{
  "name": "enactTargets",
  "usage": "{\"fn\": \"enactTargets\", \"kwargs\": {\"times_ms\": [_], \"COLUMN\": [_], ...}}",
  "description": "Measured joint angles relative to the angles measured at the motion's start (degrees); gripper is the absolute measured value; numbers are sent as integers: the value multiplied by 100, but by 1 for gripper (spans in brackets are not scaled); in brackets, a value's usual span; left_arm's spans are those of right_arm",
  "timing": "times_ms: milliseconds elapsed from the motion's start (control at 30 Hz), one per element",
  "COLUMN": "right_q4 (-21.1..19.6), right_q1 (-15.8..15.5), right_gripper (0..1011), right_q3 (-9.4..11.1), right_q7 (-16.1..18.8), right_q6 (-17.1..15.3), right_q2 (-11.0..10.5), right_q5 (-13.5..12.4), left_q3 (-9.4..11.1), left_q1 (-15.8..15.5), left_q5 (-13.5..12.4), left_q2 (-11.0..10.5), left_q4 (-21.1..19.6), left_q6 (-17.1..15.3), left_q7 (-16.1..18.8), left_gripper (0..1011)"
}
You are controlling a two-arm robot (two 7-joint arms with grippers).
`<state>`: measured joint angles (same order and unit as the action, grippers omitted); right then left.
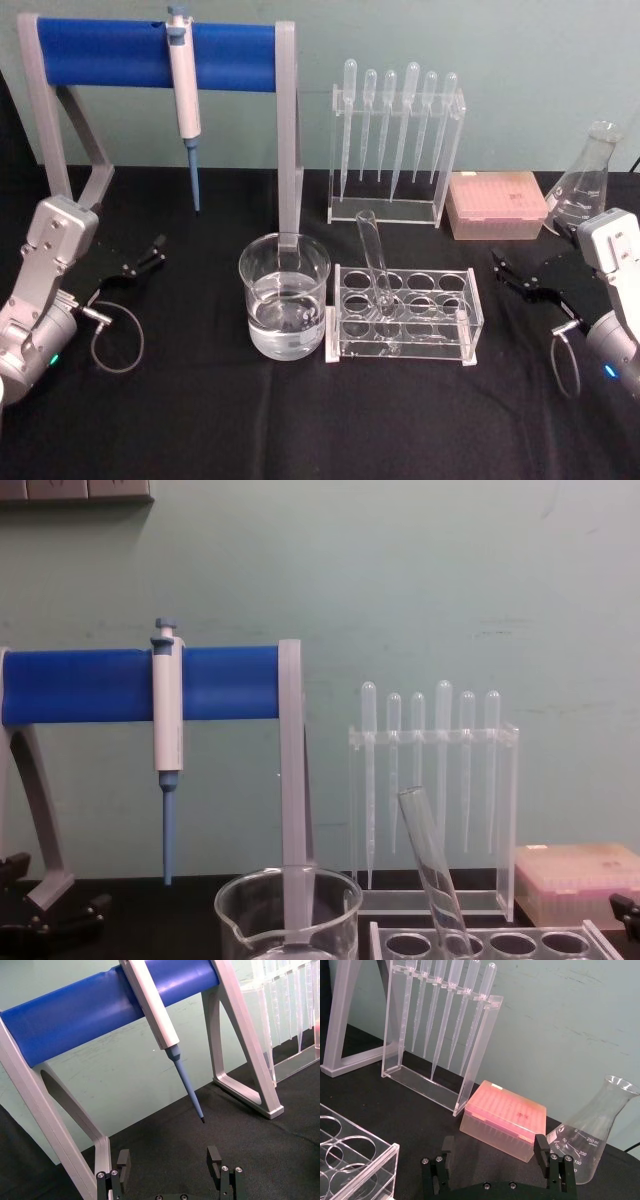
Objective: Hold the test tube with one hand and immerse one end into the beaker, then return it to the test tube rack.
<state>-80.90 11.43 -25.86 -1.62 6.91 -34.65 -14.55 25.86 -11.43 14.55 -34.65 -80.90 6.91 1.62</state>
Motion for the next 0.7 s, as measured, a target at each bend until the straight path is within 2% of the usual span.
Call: {"fn": "enactTargets", "kwargs": {"times_ms": [300, 400, 600, 700], "right_q4": [0, -120, -851, -1433], "right_q1": [0, -83, -582, -934], "right_gripper": [1002, 1002, 1002, 1002], "right_q3": [0, 64, 404, 612], "right_q7": [0, 6, 11, 77], "right_q6": [0, 4, 1, -152], "right_q2": [0, -32, -298, -511], "right_q5": [0, 10, -147, -315], "left_q3": [0, 0, 0, 0], "left_q1": [0, 0, 0, 0], "left_q5": [0, 0, 0, 0], "left_q2": [0, 0, 0, 0], "left_q4": [0, 0, 0, 0], "left_q6": [0, 0, 0, 0], "left_q7": [0, 0, 0, 0], "left_gripper": [1000, 1000, 1000, 1000]}}
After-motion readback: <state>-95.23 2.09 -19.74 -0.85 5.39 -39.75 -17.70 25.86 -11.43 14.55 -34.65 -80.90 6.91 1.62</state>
